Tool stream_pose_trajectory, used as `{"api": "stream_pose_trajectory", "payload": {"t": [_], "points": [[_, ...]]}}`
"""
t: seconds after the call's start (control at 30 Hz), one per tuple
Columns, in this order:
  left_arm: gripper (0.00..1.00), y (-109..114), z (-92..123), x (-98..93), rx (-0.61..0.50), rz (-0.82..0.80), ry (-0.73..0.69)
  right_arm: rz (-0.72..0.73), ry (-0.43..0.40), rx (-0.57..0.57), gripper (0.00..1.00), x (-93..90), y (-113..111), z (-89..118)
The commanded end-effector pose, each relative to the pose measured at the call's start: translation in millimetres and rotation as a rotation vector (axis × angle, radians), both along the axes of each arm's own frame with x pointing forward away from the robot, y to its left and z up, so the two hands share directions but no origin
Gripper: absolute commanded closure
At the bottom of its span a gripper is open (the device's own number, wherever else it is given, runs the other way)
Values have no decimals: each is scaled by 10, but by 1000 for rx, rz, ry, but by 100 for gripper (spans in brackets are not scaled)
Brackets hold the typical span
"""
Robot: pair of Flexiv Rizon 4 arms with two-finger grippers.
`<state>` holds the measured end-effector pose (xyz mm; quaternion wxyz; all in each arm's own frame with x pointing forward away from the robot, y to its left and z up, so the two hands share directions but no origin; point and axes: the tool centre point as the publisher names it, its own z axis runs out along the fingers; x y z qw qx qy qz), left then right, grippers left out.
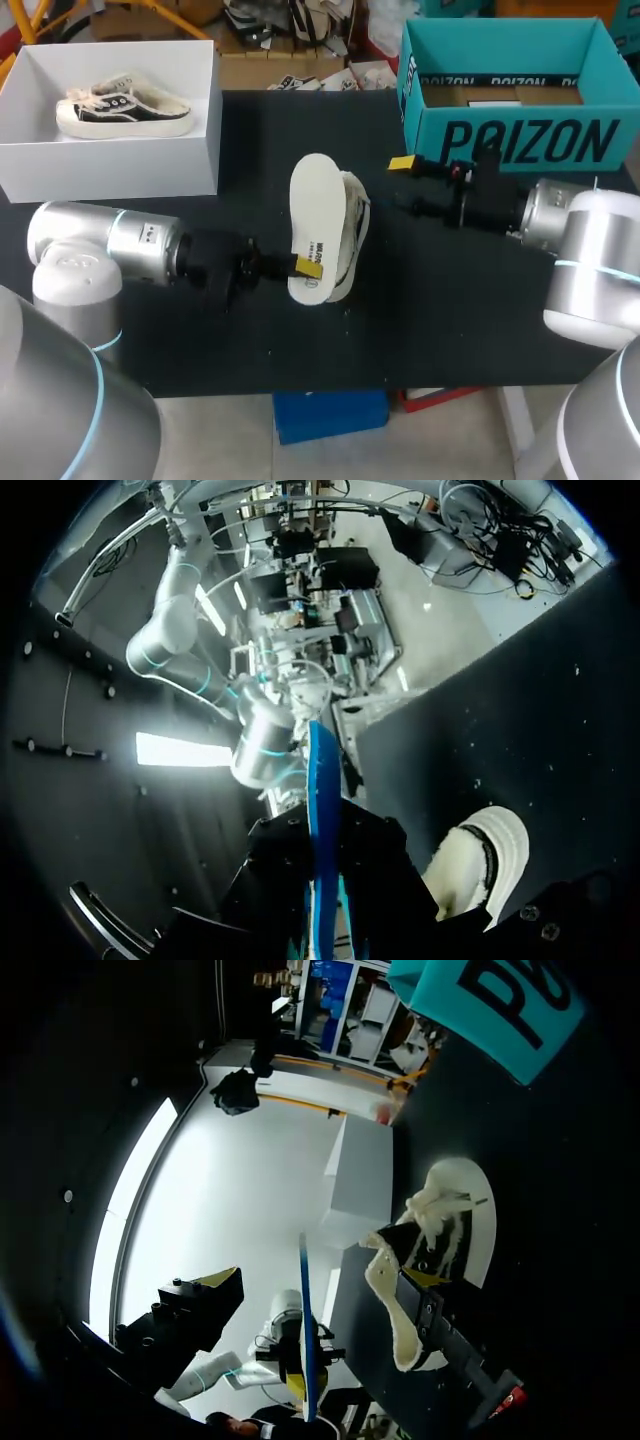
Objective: Take the shoe out of the shoebox, open the shoe tongue, remove and reinsert the insole, then place the shoe into the shoebox
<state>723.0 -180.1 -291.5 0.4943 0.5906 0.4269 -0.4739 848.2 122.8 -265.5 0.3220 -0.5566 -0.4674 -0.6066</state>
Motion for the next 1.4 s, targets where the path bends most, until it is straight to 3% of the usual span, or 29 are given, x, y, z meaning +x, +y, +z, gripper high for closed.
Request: {"api": "stream_pose_trajectory", "payload": {"t": [0.03,0.43,1.07,1.4], "points": [[100,-80,-51,188,16,-77,6,-3,1,-3,0,-3,13,2],[100,-113,-167,490,28,-55,8,-3,1,-3,0,-3,13,2],[100,-132,-37,545,14,-52,-27,-3,1,-3,0,-3,13,2],[100,-132,-37,545,14,-52,-27,201,-42,-83,0,103,201,-22]]}}
